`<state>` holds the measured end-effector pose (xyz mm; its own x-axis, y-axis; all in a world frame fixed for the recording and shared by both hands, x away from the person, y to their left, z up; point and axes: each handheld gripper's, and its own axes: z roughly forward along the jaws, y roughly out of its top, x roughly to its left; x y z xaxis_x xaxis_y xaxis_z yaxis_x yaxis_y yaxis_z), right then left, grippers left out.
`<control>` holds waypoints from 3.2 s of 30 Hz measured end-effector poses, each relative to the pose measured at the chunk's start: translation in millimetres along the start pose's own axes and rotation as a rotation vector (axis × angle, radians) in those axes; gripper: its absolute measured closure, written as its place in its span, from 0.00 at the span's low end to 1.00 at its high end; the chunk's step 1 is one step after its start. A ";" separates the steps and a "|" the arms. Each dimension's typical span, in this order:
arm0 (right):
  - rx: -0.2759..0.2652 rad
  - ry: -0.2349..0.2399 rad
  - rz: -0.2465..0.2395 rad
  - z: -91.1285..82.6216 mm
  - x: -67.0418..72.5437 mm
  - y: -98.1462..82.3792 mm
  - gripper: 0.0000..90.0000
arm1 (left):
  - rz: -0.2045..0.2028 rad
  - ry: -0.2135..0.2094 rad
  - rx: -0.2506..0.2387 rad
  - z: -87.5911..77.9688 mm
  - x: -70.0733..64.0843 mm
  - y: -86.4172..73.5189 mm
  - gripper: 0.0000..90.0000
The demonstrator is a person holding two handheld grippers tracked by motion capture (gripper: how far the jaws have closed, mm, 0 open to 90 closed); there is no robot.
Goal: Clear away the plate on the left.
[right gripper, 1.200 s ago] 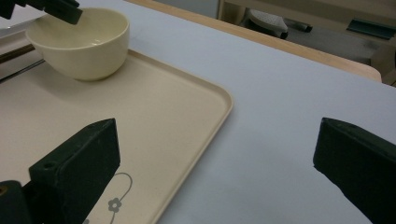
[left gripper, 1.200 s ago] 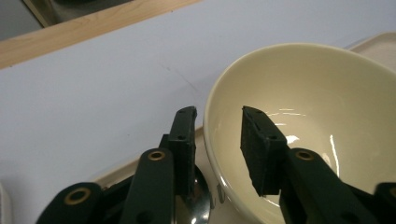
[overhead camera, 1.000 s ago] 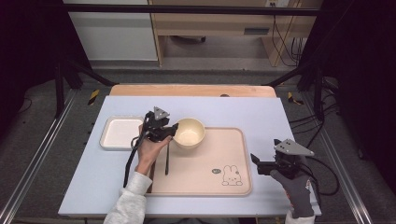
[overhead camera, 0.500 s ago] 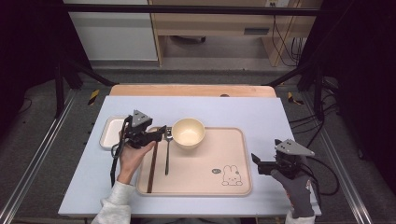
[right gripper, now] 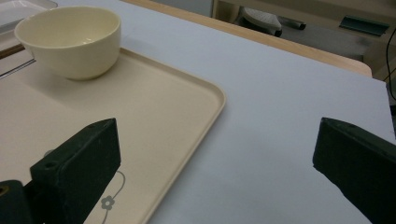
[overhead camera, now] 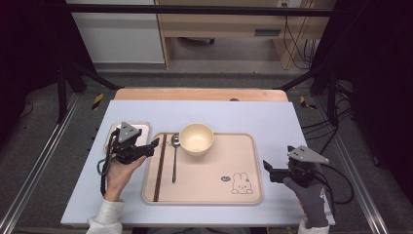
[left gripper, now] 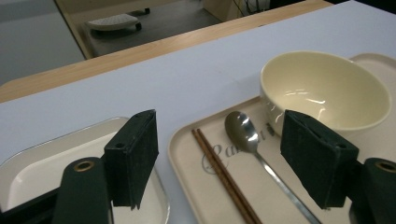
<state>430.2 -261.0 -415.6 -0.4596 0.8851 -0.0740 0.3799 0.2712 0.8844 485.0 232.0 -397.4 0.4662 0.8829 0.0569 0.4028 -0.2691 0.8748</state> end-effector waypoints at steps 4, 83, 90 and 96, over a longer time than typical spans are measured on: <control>0.000 0.000 0.003 -0.1 0.1 0.0 0.01 | 0.000 0.019 0.013 -2.2 9.0 -5.7 0.30; 0.033 -0.003 -0.019 8.0 3.8 -2.1 0.01 | -0.147 0.226 0.269 38.1 153.2 -46.4 0.54; 0.036 -0.004 -0.025 9.9 4.5 -2.6 0.01 | -0.185 0.229 0.315 46.6 160.5 -56.3 0.61; 0.035 -0.004 -0.023 9.4 4.2 -2.4 0.01 | -0.219 0.211 0.330 47.5 163.1 -58.9 0.71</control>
<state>434.9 -254.4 -422.3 -0.4651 0.8800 -0.0965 0.3970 0.3048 0.8658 574.7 373.5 -462.5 0.1845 0.9827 0.0146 0.7197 -0.1452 0.6789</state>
